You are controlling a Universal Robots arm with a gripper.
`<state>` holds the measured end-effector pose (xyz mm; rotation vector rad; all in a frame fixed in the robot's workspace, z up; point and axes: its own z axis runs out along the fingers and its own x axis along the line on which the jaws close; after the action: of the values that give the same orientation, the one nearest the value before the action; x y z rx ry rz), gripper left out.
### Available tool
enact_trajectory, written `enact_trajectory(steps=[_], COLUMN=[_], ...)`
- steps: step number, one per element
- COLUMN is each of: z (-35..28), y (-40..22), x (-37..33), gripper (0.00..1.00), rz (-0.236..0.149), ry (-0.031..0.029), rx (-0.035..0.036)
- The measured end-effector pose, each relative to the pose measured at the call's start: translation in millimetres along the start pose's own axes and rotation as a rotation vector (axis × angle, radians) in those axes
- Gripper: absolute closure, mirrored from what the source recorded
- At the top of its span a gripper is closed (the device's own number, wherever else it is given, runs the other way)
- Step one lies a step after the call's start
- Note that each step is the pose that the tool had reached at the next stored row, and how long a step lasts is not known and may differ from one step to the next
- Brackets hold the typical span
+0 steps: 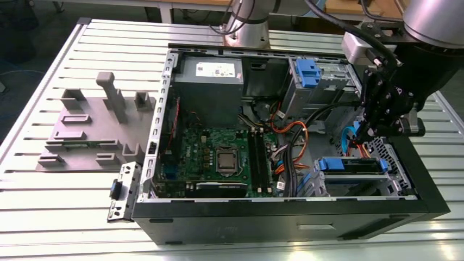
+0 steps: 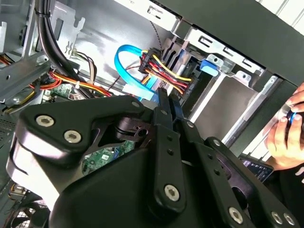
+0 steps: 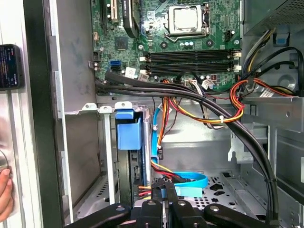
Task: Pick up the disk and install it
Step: 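Insert the second disk wire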
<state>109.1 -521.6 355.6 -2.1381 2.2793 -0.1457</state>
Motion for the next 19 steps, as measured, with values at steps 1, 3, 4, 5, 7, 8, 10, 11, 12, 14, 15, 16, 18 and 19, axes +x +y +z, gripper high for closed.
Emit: enact_trajectory(steps=[1, 3, 4, 5, 7, 8, 10, 11, 12, 14, 15, 16, 18, 19], z=[0.0, 0.2, 0.3, 0.3, 0.3, 0.2, -1.3, -2.6, -3.1, -2.9, -2.2, -1.2, 0.5, 0.6], y=[0.0, 0.0, 0.0, 0.0, 0.0, 0.0, -0.1, -0.2, -0.2, -0.2, -0.2, -0.1, 0.0, -0.1], x=[0.0, 0.0, 0.0, 0.0, 0.0, 0.0, 0.1, 0.1, 0.2, 0.2, 0.1, 0.1, 0.0, -0.1], gripper=[0.82, 0.82, 0.82, 0.82, 0.82, 0.82, 0.81, 0.76, 0.76, 0.69, 0.69, 0.69, 0.69, 0.69], rz=[0.0, 0.0, 0.0, 0.0, 0.0, 0.0, 0.0, 0.0, 0.0, 0.0, 0.0, 0.0, 0.0, 0.0], ry=[0.0001, -0.0001, -0.0003, -0.0003, -0.0003, -0.0003, -0.0003, -0.0003, -0.0004, -0.0005, -0.0005, -0.0002, -0.0002, 0.0001], rx=[0.0, 0.0, 0.0, 0.0, 0.0, 0.0, 0.0, 0.0, -0.0001, -0.0003, -0.0004, -0.0005, -0.0008, -0.001])
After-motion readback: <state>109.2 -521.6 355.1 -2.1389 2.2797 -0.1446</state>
